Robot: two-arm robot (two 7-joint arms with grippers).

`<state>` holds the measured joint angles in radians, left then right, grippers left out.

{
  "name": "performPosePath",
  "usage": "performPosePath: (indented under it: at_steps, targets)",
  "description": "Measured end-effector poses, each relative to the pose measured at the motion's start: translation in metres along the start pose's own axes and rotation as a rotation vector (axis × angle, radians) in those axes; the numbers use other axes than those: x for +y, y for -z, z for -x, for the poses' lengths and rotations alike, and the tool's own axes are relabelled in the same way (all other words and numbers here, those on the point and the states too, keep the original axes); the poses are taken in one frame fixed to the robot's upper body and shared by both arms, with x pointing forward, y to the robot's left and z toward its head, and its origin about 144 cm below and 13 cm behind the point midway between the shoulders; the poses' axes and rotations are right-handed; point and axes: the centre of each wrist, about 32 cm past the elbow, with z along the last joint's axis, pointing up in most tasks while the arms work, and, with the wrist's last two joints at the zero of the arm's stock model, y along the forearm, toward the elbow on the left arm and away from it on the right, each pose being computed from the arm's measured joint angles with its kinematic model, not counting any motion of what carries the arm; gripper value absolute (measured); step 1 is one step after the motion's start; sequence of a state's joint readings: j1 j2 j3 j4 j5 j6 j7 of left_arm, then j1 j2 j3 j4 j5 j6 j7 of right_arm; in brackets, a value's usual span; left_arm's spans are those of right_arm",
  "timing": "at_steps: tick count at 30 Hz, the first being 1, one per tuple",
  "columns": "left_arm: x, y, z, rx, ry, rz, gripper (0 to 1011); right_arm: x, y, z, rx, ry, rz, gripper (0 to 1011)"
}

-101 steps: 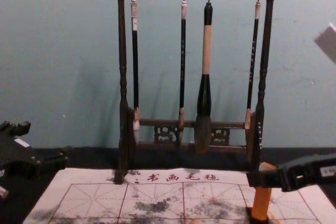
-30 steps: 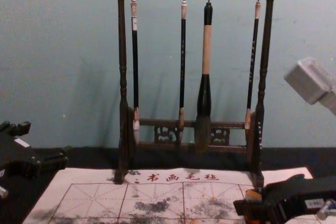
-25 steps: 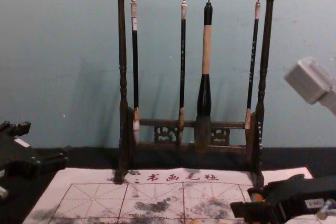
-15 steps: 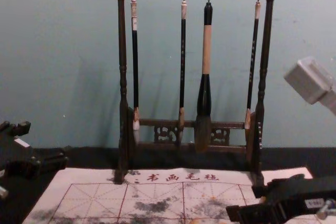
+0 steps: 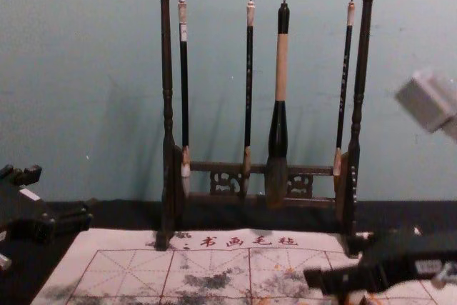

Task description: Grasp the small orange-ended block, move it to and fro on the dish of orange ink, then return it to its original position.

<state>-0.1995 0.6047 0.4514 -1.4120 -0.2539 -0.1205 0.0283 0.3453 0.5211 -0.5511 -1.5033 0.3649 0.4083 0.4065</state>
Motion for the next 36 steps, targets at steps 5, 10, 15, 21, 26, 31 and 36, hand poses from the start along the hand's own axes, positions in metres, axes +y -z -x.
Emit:
performPosePath:
  at_steps: [5,10,15,21,26,31,36]
  targets:
    - [0.000,0.000,0.000,0.000,0.000,0.000,1001,-0.008,0.003,0.006,-0.035,0.072,-0.154,1002]
    - [0.000,0.000,0.000,0.000,0.000,0.000,1001,-0.016,0.022,0.017,-0.051,0.256,-0.356,1000]
    - [0.000,0.000,0.000,0.000,0.000,0.000,1001,-0.014,0.045,0.023,-0.035,0.405,-0.400,1002]
    - [0.000,0.000,0.000,0.000,0.000,0.000,1001,-0.006,0.076,0.030,-0.028,0.506,-0.363,1000]
    - [0.000,0.000,0.000,0.000,0.000,0.000,1001,0.001,0.090,0.032,-0.018,0.534,-0.334,1000]
    - [0.000,0.000,0.000,0.000,0.000,0.000,1001,0.003,0.094,0.033,-0.011,0.544,-0.323,1002]
    - [0.000,0.000,0.000,0.000,0.000,0.000,1001,0.003,0.093,0.033,-0.013,0.542,-0.325,1000]
